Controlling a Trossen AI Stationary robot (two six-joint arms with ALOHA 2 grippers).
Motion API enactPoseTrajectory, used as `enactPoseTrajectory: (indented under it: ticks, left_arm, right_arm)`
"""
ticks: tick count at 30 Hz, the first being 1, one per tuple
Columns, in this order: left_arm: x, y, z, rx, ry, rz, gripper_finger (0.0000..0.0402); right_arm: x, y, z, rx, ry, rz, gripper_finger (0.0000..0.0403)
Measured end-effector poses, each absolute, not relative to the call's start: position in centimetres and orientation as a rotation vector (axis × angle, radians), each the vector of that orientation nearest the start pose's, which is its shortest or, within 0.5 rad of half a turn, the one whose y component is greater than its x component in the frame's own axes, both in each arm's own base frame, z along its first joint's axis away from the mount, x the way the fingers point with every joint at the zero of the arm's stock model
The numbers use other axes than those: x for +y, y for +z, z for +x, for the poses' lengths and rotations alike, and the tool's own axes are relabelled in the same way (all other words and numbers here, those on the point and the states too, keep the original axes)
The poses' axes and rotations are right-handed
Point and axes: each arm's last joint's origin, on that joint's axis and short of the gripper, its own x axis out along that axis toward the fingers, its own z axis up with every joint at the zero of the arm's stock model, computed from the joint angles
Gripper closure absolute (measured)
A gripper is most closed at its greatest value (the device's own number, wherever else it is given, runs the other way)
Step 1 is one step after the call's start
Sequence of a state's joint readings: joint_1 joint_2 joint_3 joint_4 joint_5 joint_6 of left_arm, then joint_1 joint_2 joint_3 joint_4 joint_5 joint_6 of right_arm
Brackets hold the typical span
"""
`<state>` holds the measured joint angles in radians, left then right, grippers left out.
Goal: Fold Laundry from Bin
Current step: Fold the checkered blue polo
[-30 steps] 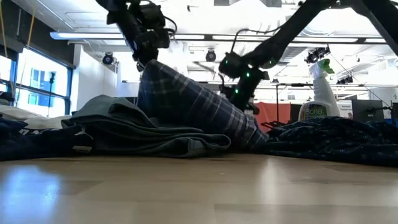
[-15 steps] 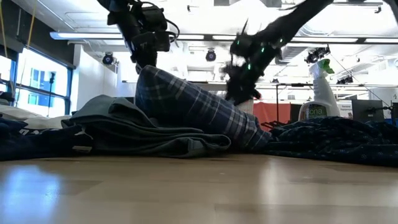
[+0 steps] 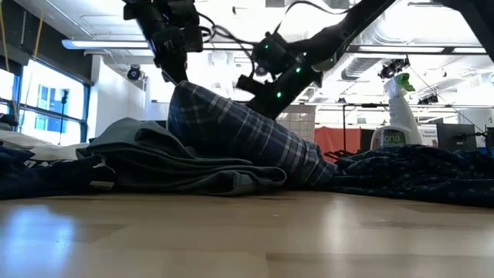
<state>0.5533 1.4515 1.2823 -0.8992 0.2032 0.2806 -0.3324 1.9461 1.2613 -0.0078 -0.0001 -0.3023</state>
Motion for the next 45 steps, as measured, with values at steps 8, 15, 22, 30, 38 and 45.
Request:
enactPoseTrajectory:
  ticks: [8,15,22,30,38,45]
  left_arm:
    - [14.5,30.2,24.4,1.019,0.183,-0.145,0.0395]
    - [14.5,30.2,24.4,1.018,0.188,-0.154,0.0395]
    - [14.4,30.2,24.5,1.015,0.196,-0.171,0.0395]
    - [13.0,30.4,25.6,0.991,0.092,-0.045,0.04]
    - [9.1,30.7,27.7,0.932,-0.105,0.175,0.0401]
    - [3.6,31.0,29.4,0.861,-0.253,0.175,0.0354]
  right_arm:
    - [-16.9,17.7,38.4,0.652,-0.724,0.168,0.0383]
    - [-21.3,16.5,35.0,0.682,-0.854,0.572,0.0354]
    - [-23.0,19.6,33.1,0.62,-0.533,0.733,0.026]
    - [-17.2,25.9,31.3,0.759,-0.481,0.298,0.0243]
    - [-9.9,22.6,26.6,0.73,-0.411,0.414,0.0273]
    - [-6.1,22.1,22.7,0.643,-0.354,0.483,0.0279]
